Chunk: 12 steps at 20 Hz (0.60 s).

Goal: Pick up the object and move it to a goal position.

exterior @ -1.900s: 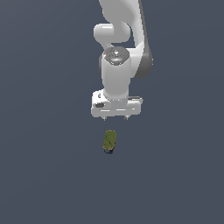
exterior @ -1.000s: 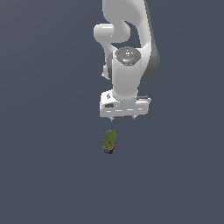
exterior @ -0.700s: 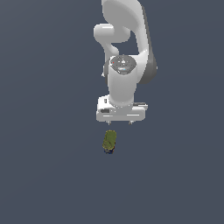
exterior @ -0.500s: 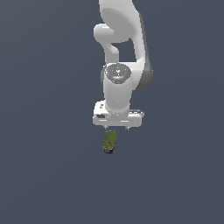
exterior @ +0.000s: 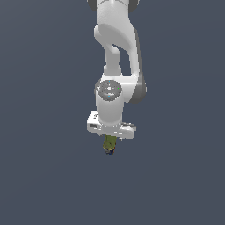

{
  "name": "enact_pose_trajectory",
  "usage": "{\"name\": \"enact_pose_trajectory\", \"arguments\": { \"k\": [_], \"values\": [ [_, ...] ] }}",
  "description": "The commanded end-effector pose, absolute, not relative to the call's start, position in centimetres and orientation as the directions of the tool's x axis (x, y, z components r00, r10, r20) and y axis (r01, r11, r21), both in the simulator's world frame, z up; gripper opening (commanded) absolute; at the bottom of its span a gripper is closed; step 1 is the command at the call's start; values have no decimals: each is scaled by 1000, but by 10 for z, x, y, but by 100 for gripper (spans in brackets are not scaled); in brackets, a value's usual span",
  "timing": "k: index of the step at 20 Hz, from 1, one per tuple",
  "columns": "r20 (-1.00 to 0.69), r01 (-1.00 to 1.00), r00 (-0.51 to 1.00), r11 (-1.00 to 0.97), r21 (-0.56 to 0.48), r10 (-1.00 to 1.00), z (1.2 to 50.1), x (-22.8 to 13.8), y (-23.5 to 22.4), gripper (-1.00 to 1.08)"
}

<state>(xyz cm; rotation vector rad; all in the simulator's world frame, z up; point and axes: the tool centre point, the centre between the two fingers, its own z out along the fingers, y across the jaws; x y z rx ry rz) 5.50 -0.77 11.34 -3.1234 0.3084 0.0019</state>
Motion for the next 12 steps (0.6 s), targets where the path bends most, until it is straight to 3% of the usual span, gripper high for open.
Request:
{"name": "enact_pose_trajectory", "arguments": {
  "k": [1,12],
  "values": [
    [0,-209,978,-978,-1,-209,110,58,-11,100],
    [-1,-210,978,-978,0,-210,84,57,-11,100]
  ]
}}
